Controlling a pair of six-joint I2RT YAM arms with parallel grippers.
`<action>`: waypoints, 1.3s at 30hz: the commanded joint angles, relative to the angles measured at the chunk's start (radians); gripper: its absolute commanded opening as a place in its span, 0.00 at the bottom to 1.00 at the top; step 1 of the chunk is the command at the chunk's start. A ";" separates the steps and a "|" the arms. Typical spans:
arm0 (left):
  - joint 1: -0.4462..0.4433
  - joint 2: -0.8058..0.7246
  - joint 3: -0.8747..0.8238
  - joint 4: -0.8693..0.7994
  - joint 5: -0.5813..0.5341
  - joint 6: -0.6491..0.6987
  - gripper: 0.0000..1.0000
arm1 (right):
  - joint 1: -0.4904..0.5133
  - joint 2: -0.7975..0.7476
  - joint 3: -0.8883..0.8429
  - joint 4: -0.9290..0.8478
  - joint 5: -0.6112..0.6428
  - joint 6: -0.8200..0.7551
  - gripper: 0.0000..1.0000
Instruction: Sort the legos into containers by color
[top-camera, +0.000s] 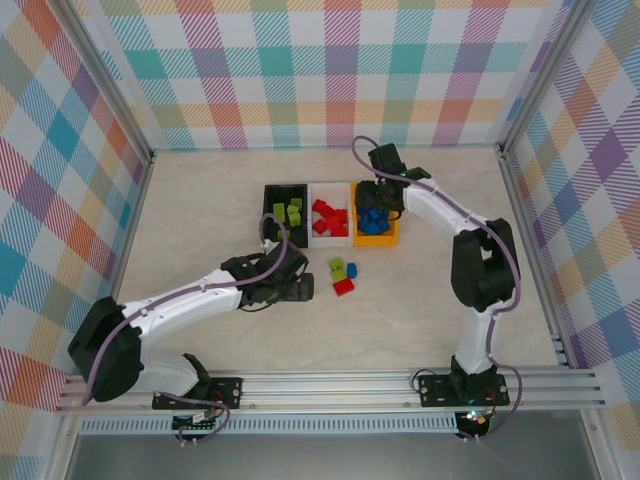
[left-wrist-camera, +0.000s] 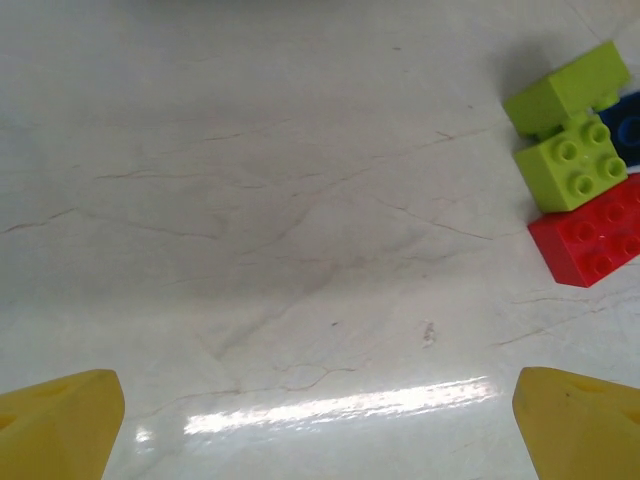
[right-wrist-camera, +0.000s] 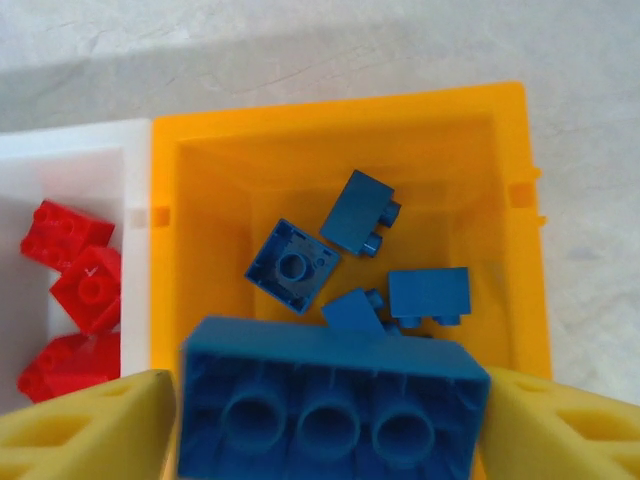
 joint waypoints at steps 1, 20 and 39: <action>-0.023 0.065 0.049 0.052 0.033 0.040 1.00 | -0.004 -0.006 0.065 -0.041 -0.048 0.004 0.88; -0.022 0.489 0.372 0.092 -0.017 0.125 0.61 | 0.000 -0.453 -0.397 0.127 -0.080 0.025 0.92; -0.021 0.655 0.485 0.013 -0.029 0.148 0.59 | -0.001 -0.492 -0.440 0.149 -0.074 0.011 0.92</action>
